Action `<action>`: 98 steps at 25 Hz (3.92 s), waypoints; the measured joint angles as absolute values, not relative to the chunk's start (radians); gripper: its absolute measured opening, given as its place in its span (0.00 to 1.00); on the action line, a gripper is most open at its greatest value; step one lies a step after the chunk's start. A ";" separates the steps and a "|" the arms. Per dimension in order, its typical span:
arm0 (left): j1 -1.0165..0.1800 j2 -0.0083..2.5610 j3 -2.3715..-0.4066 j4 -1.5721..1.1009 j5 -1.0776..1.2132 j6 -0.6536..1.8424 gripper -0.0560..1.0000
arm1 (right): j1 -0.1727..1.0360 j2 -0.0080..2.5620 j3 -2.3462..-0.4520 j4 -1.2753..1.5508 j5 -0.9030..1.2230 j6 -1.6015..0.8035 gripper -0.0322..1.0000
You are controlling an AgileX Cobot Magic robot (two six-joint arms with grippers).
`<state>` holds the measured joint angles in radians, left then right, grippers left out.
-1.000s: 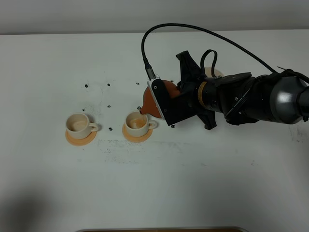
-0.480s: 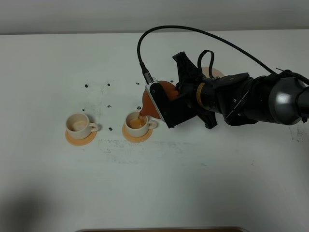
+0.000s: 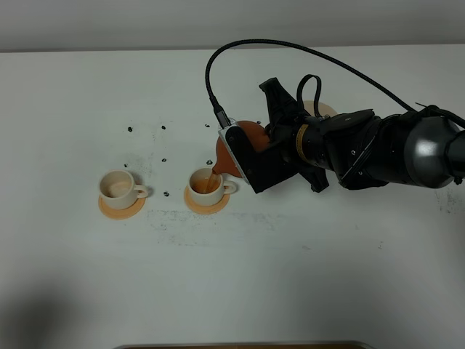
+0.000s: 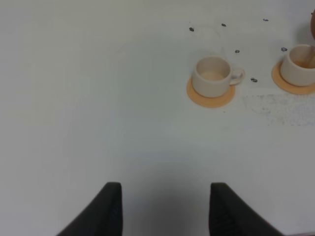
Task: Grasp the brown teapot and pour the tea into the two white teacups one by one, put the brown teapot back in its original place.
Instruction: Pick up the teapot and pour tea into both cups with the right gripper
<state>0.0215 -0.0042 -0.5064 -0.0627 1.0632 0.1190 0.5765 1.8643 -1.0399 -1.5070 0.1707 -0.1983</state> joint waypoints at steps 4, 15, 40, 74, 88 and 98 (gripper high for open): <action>0.021 -0.004 -0.506 -0.063 1.063 0.119 0.46 | 0.577 1.864 -1.046 -1.507 0.172 -0.198 0.14; 0.021 -0.004 -0.506 -0.063 1.063 0.119 0.46 | 0.578 1.863 -1.056 -1.517 0.172 -0.200 0.14; 0.021 -0.004 -0.506 -0.063 1.063 0.119 0.46 | 0.587 1.863 -1.056 -1.570 0.183 -0.225 0.14; 0.021 -0.004 -0.506 -0.063 1.063 0.119 0.46 | 0.596 1.863 -1.076 -1.615 0.191 -0.228 0.14; 0.021 -0.004 -0.506 -0.063 1.063 0.119 0.46 | 0.597 1.863 -1.076 -1.659 0.192 -0.229 0.14; 0.021 -0.004 -0.506 -0.063 1.063 0.119 0.46 | 0.597 1.863 -1.076 -1.628 0.187 -0.229 0.14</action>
<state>0.0215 -0.0042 -0.5064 -0.0627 1.0632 0.1190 0.5973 1.8632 -1.0760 -1.6283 0.1867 -0.2285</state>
